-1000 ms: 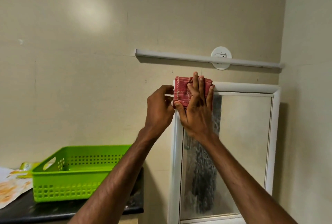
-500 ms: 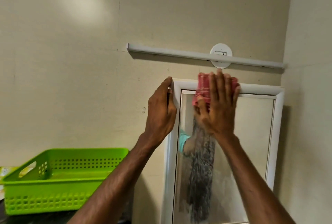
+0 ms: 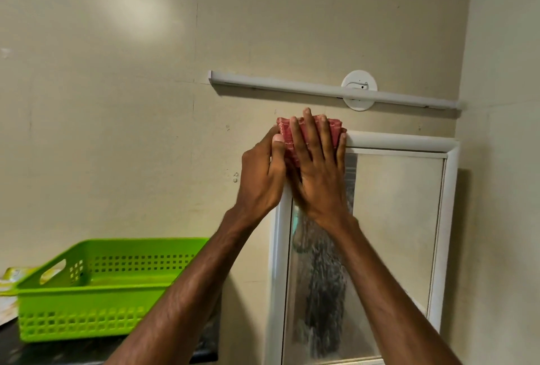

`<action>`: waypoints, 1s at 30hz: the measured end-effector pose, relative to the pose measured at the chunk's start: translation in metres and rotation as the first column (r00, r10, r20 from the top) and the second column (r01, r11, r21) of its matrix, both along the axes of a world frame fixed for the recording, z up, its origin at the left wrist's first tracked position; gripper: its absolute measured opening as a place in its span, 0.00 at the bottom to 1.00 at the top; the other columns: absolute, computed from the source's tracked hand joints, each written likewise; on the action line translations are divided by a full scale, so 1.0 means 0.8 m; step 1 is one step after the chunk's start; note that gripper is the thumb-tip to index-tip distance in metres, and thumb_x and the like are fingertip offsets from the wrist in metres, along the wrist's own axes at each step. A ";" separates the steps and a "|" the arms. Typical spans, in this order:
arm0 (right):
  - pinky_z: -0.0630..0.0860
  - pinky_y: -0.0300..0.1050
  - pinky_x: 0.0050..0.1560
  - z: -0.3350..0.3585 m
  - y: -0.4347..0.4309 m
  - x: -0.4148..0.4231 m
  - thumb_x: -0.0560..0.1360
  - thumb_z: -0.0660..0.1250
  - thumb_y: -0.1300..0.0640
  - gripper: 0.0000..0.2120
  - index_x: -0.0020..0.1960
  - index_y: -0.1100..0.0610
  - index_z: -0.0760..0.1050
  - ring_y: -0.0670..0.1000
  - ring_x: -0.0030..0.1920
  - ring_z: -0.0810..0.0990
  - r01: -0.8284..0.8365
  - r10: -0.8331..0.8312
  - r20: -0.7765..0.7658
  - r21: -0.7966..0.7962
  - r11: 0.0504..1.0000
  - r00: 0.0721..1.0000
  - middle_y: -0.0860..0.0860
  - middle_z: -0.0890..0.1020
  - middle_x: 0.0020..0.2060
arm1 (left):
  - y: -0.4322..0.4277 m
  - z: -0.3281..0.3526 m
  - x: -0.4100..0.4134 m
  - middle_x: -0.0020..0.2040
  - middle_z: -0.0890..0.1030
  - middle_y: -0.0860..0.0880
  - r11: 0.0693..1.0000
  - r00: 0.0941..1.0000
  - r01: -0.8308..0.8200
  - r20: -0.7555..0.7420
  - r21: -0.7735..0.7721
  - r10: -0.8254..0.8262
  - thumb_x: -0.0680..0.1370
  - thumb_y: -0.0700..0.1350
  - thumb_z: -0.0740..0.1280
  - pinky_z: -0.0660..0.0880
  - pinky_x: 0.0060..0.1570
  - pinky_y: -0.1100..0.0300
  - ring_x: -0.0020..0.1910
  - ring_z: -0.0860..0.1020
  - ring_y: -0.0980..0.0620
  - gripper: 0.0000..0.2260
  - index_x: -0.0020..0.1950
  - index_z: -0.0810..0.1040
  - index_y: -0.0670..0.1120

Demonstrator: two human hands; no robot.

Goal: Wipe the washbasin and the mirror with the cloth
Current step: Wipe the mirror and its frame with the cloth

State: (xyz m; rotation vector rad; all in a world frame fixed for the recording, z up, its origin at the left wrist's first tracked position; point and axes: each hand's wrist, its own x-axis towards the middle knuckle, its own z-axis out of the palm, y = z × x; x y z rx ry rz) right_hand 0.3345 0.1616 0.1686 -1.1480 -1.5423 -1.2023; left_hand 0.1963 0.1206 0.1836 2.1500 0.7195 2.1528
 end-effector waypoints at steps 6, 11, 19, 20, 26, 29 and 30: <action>0.43 0.70 0.82 -0.001 -0.001 0.152 0.83 0.54 0.34 0.41 0.86 0.57 0.47 0.62 0.85 0.44 0.123 -0.121 -0.207 -0.001 0.992 0.971 0.58 0.47 0.85 | 0.009 -0.006 0.009 0.53 0.81 0.49 0.992 0.985 -0.126 -0.116 0.013 0.127 0.86 0.50 0.51 0.76 0.51 0.54 0.49 0.79 0.52 0.15 0.60 0.74 0.44; 0.48 0.73 0.80 0.001 -0.005 0.200 0.85 0.39 0.37 0.35 0.86 0.55 0.44 0.61 0.85 0.45 0.107 -0.116 -0.504 -0.048 0.993 0.856 0.57 0.47 0.85 | 0.011 -0.020 0.019 0.79 0.64 0.42 0.981 0.970 -0.165 -0.199 -0.104 0.142 0.86 0.53 0.48 0.63 0.76 0.45 0.78 0.64 0.45 0.26 0.81 0.57 0.42; 0.43 0.70 0.82 -0.018 -0.007 0.084 0.85 0.53 0.41 0.35 0.86 0.57 0.49 0.61 0.85 0.45 0.043 -0.044 -0.087 -0.009 0.999 0.995 0.58 0.48 0.85 | 0.016 -0.026 0.060 0.83 0.40 0.43 0.960 0.946 -0.279 -0.159 0.037 0.281 0.85 0.46 0.51 0.42 0.82 0.52 0.83 0.40 0.48 0.29 0.82 0.43 0.39; 0.43 0.70 0.82 -0.017 -0.007 0.090 0.86 0.52 0.41 0.34 0.86 0.56 0.49 0.61 0.85 0.45 0.029 -0.030 -0.060 -0.014 0.999 0.998 0.58 0.48 0.85 | 0.019 -0.025 0.067 0.83 0.41 0.41 0.948 0.934 -0.311 -0.160 0.074 0.319 0.85 0.46 0.52 0.44 0.82 0.49 0.83 0.41 0.47 0.29 0.82 0.44 0.39; 0.47 0.71 0.81 -0.008 0.000 0.221 0.85 0.49 0.37 0.37 0.86 0.57 0.47 0.61 0.85 0.45 0.171 -0.176 -0.234 -0.039 0.984 0.956 0.58 0.47 0.85 | 0.035 -0.033 0.077 0.83 0.44 0.39 0.881 0.873 -0.436 -0.152 0.183 0.464 0.85 0.42 0.56 0.51 0.80 0.42 0.83 0.42 0.42 0.28 0.82 0.49 0.39; 0.49 0.70 0.81 -0.008 -0.006 0.265 0.85 0.39 0.38 0.34 0.86 0.54 0.44 0.58 0.85 0.45 0.158 -0.169 -0.471 -0.063 0.985 0.866 0.55 0.48 0.86 | 0.038 -0.038 0.075 0.83 0.45 0.41 0.852 0.836 -0.477 -0.187 0.216 0.515 0.85 0.44 0.55 0.51 0.80 0.42 0.83 0.43 0.41 0.28 0.82 0.49 0.39; 0.49 0.70 0.81 -0.007 -0.004 0.262 0.84 0.41 0.39 0.34 0.86 0.54 0.44 0.58 0.85 0.45 0.145 -0.152 -0.530 -0.054 0.988 0.834 0.55 0.48 0.86 | 0.038 -0.039 0.076 0.83 0.45 0.41 0.844 0.827 -0.491 -0.191 0.214 0.529 0.85 0.45 0.54 0.51 0.80 0.42 0.83 0.43 0.41 0.28 0.82 0.49 0.39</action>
